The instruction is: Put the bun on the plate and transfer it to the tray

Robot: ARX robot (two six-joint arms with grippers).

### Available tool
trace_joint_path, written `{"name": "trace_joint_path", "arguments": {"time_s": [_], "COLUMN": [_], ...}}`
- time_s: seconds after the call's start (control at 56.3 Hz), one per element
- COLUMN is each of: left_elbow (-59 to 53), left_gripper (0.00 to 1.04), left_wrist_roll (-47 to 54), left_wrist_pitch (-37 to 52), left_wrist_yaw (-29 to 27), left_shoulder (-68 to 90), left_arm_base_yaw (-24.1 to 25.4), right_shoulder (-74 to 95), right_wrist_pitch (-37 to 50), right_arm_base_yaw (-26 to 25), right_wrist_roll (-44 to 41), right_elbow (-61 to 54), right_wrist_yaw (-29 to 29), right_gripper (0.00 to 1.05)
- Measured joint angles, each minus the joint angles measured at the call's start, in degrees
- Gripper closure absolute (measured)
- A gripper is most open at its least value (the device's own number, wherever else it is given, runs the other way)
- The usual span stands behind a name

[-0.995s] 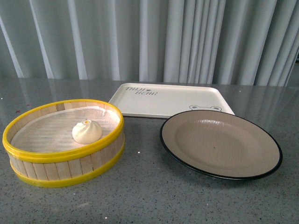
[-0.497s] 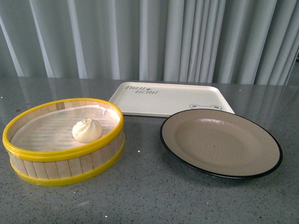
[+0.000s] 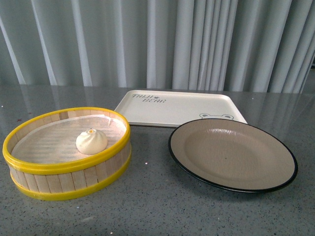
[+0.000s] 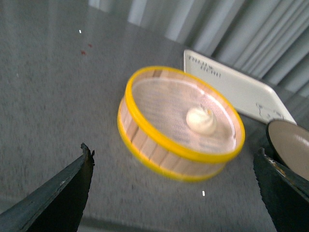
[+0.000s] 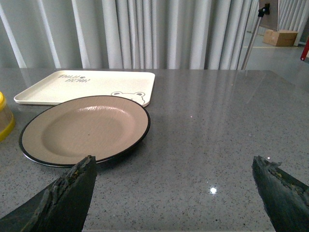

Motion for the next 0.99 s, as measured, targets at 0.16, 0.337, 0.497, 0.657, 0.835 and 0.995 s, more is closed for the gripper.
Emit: {"name": "trace_joint_path", "arguments": {"time_s": [0.16,0.337,0.497,0.657,0.835,0.995], "left_elbow": [10.34,24.09,36.68,42.1,43.74,43.74], "left_gripper": [0.07,0.07,0.07,0.07,0.07,0.07], "left_wrist_roll": [1.33,9.07,19.69,23.56,29.81,33.0], "left_wrist_pitch": [12.13,14.88,11.02,8.81,8.11,7.58], "left_wrist_yaw": [3.76,6.82,5.97,3.52,4.63,4.44], "left_shoulder": [19.3,37.46,54.12,59.19,61.64,62.53], "left_arm_base_yaw": [0.13,-4.13,-6.78,-8.22,-10.91,-12.55], "right_shoulder": [-0.02,-0.02,-0.02,-0.02,-0.02,-0.02], "right_wrist_pitch": [0.0,0.0,0.0,0.0,0.0,0.0], "right_arm_base_yaw": [0.0,0.0,0.0,0.0,0.0,0.0], "right_wrist_roll": [0.0,0.0,0.0,0.0,0.0,0.0], "right_elbow": [0.0,0.0,0.0,0.0,0.0,0.0], "right_wrist_yaw": [-0.04,-0.02,0.0,-0.02,-0.02,-0.02], "right_gripper": [0.08,0.08,0.08,0.08,0.08,0.08]}}
